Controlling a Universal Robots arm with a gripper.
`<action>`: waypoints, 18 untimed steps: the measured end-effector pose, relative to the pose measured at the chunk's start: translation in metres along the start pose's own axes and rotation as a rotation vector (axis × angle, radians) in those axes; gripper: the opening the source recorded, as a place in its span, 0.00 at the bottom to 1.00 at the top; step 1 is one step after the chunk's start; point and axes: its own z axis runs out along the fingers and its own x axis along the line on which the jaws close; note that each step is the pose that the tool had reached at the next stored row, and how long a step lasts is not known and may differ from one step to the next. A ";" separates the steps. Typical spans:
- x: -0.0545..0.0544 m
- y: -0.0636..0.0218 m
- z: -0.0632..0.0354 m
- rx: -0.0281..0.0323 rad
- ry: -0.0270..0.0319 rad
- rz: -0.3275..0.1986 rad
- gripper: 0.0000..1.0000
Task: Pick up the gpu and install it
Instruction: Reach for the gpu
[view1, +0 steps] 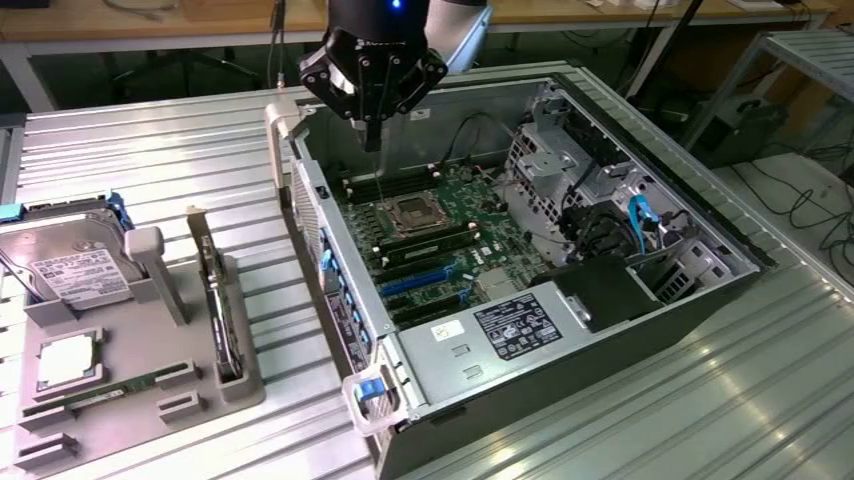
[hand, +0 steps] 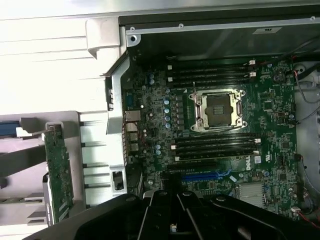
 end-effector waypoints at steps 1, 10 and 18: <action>0.001 -0.0001 0.0000 0.0000 0.0000 0.000 0.11; 0.010 -0.0009 -0.0001 0.0000 0.0000 0.000 0.11; 0.016 -0.0014 -0.0002 0.0000 0.0000 0.000 0.11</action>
